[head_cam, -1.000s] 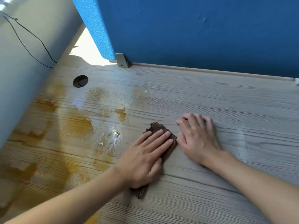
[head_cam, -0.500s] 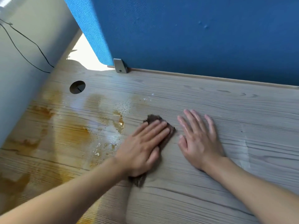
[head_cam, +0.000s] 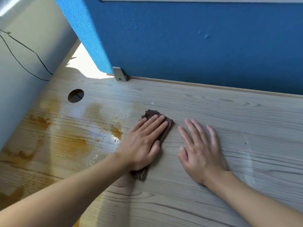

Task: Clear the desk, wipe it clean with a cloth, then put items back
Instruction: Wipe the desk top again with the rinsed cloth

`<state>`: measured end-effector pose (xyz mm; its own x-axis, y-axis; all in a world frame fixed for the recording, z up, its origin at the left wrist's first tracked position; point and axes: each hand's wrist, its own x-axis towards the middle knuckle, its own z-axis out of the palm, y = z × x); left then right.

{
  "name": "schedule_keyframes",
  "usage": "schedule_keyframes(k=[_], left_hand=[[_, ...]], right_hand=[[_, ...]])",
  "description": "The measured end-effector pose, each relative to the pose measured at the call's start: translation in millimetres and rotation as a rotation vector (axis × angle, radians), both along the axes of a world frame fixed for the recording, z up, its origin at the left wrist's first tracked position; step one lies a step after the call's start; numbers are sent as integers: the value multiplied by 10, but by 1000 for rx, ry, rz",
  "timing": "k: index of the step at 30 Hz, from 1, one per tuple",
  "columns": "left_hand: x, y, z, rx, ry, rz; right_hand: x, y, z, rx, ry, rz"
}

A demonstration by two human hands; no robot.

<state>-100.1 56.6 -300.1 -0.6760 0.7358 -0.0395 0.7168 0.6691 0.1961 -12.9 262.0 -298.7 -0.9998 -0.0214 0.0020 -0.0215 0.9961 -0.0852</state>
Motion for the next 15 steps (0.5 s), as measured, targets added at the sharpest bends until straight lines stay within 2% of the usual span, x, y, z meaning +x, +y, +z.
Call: schedule_keyframes(k=[2,4,6,11,13,15], left_hand=[[-252,127,12,-13,27,189],[-298,214,-19,-34,48,286],[-127,203,-12,-24,60,233],[345,-20,17,10,-18,-123],[131,-4,-12,26,-16,-100],[-178,105,-20,16,13,59]], right_hand=[[15,1,-6,-2,1,-1],[10,20,-18,2,14,3],[-58,38,1,-12,30,2],[-337,48,3,-52,27,-26],[-358,42,-53,-33,27,-15],[-345,44,-69,-31,21,-13]])
